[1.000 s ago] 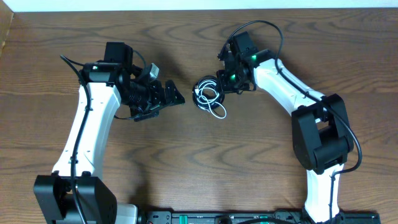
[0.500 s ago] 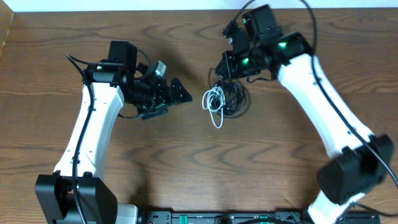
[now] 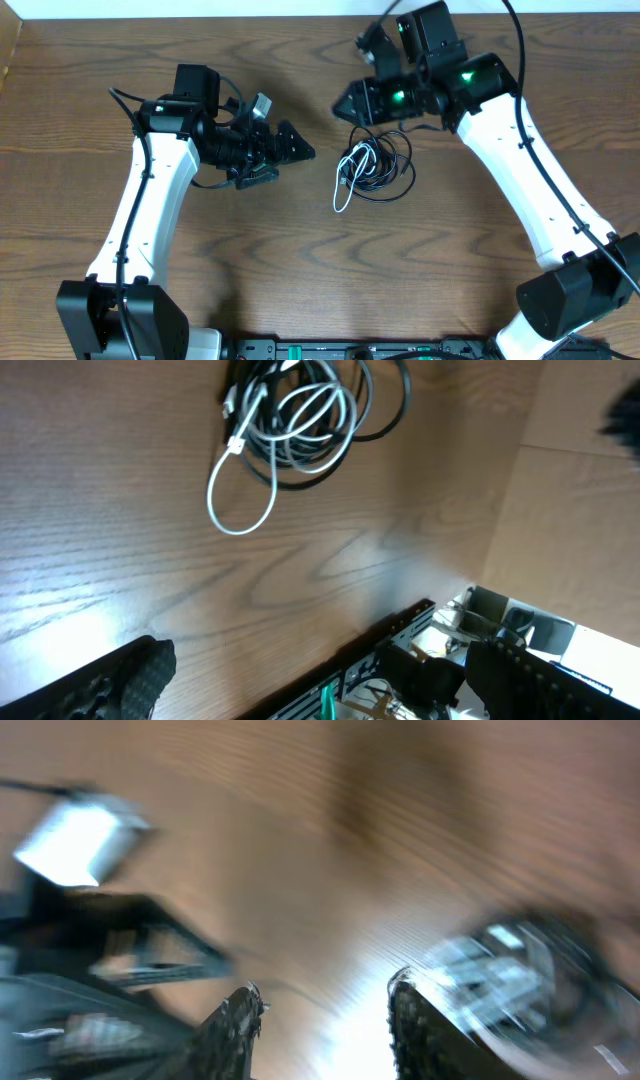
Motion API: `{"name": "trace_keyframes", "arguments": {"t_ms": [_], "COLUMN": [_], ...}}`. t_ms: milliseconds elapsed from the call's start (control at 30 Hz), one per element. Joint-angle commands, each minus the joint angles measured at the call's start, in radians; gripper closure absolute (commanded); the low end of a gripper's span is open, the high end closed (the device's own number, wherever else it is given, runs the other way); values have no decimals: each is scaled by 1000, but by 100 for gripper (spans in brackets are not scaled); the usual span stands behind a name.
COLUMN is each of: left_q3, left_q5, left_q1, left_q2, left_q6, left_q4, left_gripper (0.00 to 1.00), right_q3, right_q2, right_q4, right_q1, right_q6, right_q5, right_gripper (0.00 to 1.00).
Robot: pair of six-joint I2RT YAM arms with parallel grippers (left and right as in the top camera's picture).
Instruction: Untangle cables
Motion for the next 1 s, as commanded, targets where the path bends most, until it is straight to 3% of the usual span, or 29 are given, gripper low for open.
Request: {"name": "trace_keyframes", "arguments": {"t_ms": [0,100,300,600,700,833,967], "left_q3": [12,12,12,12,12,12,12], "left_q5": [-54,-68,-68,-76,-82,-82,-82], "left_q1": [-2,-2,-2,-2,-2,-2,-2], "left_q2": [1,1,1,1,1,1,1], "left_q6": [-9,-9,-9,-9,-9,-9,-9], "left_q4": [-9,-5,10,10,10,10,10], "left_gripper": [1,1,1,1,1,1,1], "right_q3": [-11,-68,-256,-431,-470,-477,-450], "right_q2": [-14,-5,15,27,32,31,27], "right_q4": [-64,-76,117,344,384,399,399], "right_q1": [-12,-12,3,8,10,10,10], "right_q6": [8,50,-10,-38,-37,-36,-35], "right_q5": [357,481,288,288,288,287,167], "right_gripper": [53,49,46,47,62,99,99]}}
